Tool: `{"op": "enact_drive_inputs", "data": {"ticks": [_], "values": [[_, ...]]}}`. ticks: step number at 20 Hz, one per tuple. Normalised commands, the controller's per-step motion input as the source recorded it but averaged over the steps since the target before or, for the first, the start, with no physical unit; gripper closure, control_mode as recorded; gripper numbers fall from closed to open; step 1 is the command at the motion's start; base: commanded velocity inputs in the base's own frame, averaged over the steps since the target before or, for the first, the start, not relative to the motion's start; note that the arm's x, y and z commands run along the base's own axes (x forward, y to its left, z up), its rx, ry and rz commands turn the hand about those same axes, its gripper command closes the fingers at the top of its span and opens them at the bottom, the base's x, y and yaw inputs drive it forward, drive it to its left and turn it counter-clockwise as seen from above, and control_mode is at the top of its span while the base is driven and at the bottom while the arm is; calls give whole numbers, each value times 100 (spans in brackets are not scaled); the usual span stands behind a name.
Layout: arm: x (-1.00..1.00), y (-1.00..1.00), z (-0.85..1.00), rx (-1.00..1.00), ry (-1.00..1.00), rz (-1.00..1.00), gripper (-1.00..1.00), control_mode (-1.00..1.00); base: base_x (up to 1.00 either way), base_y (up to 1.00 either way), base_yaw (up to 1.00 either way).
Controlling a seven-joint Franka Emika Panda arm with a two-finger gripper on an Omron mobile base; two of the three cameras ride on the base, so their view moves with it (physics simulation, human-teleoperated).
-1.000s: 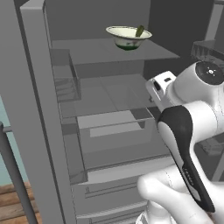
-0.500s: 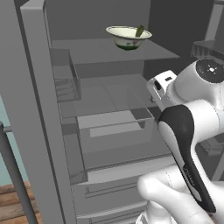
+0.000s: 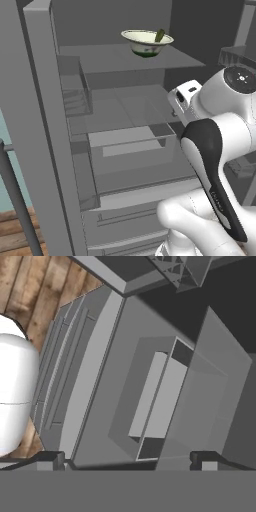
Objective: Place the bowl with the squash and lemon on the top shelf of the fridge. Place the bowl with the steak and chicken drumstick on the second highest shelf of the fridge.
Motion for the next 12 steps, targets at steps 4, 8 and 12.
{"op": "enact_drive_inputs", "data": {"ticks": [4, 8, 12], "values": [[0, 0, 0, 0, 0, 0, -100, 100, 0, 0, 0], [0, 0, 0, 0, 0, 0, -100, 100, 0, 0, 0], [0, 0, 0, 0, 0, 0, -100, 100, 0, 0, 0]]}}
